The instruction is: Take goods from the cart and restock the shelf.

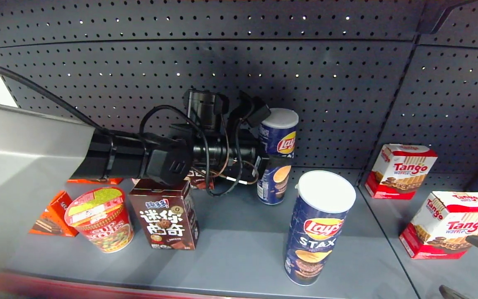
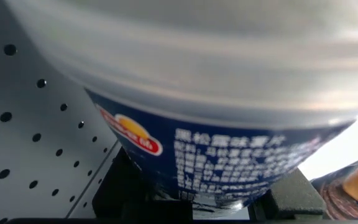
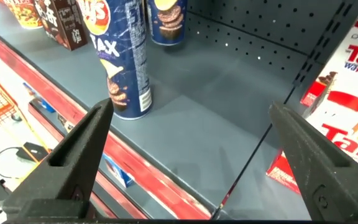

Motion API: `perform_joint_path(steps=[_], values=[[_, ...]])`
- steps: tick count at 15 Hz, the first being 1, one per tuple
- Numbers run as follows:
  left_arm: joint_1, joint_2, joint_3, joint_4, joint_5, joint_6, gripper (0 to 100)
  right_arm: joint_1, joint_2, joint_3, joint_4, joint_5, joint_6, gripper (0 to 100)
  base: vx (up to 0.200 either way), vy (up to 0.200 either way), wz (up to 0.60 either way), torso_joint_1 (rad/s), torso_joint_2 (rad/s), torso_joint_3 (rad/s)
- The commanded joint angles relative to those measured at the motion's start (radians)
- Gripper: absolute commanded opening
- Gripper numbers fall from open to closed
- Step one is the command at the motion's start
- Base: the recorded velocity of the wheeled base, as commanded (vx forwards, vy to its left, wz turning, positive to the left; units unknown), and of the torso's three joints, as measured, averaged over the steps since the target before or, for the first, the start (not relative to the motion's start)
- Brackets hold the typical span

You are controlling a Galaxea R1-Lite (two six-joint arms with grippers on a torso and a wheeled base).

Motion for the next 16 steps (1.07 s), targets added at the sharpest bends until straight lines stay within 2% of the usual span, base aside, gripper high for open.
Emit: perform_joint_path(steps=[1,16], values=[[0.0,0.018,-0.004,-0.001,0.0,0.0,0,0.0,-0.019,0.007,0.001,0.0,0.001,100,0.0,0.0,0.0,0.0,0.0,0.0],[-0.011,0.08,-0.044,-0.002,0.0,0.0,0,0.0,-0.028,0.033,0.001,0.0,0.001,100,0.0,0.0,0.0,0.0,0.0,0.0]])
